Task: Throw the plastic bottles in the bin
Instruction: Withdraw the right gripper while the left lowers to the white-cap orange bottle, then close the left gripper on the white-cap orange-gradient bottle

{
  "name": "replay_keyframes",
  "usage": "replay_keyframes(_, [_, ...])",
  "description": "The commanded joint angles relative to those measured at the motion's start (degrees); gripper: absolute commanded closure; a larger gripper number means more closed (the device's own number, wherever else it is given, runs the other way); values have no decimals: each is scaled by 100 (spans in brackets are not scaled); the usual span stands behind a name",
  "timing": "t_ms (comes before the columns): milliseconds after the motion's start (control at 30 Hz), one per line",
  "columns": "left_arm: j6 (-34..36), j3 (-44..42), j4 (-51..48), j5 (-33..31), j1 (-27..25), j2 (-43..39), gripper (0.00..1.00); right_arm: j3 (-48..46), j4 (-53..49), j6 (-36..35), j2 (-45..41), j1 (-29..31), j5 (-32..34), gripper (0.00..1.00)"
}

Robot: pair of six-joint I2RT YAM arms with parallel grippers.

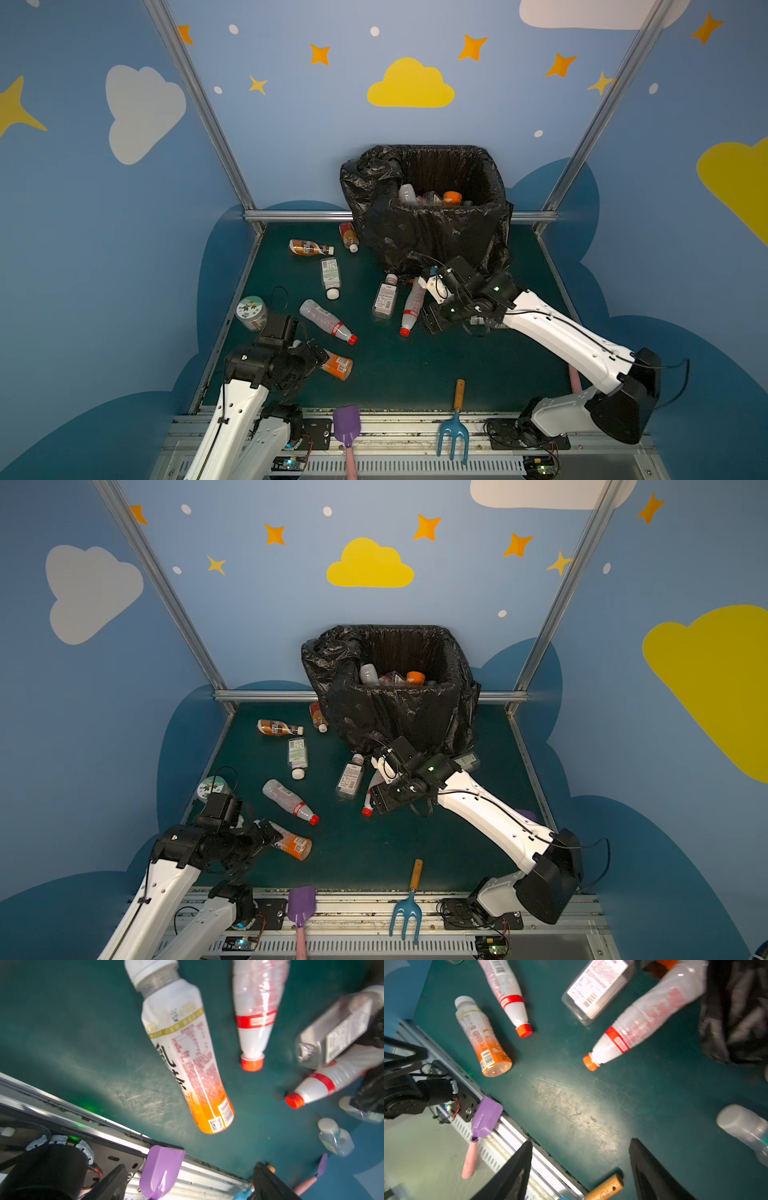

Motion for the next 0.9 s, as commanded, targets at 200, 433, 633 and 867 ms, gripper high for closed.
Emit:
replay_keyframes(200, [-826, -551, 1856, -815, -277, 1015, 12, 799, -26, -767, 757, -2, -591, 28])
replay_keyframes(433, [-949, -729, 2426, -926, -298, 1634, 12, 1125, -421, -1315, 1125, -232, -638, 27])
replay_keyframes(633, [-1050, -882, 2780, -945, -320, 1967, 14, 1149, -457, -1488, 1221, -533, -887, 27])
replay_keyframes(867, [-957, -775, 2981, -916, -417, 2576, 17, 1173, -519, -1622, 1266, -747, -971, 27])
